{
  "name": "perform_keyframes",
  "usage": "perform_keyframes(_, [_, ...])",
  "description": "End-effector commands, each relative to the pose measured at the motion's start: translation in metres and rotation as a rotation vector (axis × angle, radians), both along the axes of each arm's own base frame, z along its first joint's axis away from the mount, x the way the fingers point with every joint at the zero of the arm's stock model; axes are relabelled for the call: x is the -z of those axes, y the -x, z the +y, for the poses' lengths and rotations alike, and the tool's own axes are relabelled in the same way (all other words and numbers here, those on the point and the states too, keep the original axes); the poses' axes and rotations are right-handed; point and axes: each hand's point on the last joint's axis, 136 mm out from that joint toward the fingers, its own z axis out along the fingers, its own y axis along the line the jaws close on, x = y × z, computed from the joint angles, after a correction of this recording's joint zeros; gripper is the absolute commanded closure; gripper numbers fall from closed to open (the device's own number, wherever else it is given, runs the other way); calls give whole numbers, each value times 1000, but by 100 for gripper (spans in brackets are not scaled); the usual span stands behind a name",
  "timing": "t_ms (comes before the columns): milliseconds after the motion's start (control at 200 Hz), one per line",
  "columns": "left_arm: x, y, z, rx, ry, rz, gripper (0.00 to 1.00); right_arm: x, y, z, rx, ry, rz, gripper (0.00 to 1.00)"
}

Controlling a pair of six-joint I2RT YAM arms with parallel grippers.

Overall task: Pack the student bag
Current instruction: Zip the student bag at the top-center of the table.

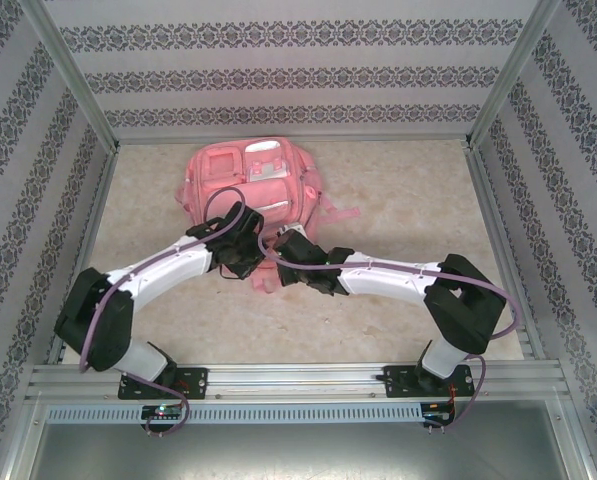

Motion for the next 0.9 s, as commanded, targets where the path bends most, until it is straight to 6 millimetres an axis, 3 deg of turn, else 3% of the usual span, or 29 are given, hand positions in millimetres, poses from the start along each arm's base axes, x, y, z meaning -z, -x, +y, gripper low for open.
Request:
perform_keyframes(0, [3,28,82,-95,-260,32,100,3,-20,-50,107,106,-15,100])
perform_keyframes(165, [-1,51,128,-186,-280,37,100,9,-36,-65,129,120,-2,100])
perform_keyframes(365, [-16,63,166,-241,-281,12,100,20,-67,-74,146,171,-16,100])
perform_keyframes(654, [-27,77,179,-201,-275,14,100,22,-140,-79,201,153,-46,100])
perform_keyframes(894, [-29,79,179,-167,-247,2,100,31,-182,-109,316,119,1,100])
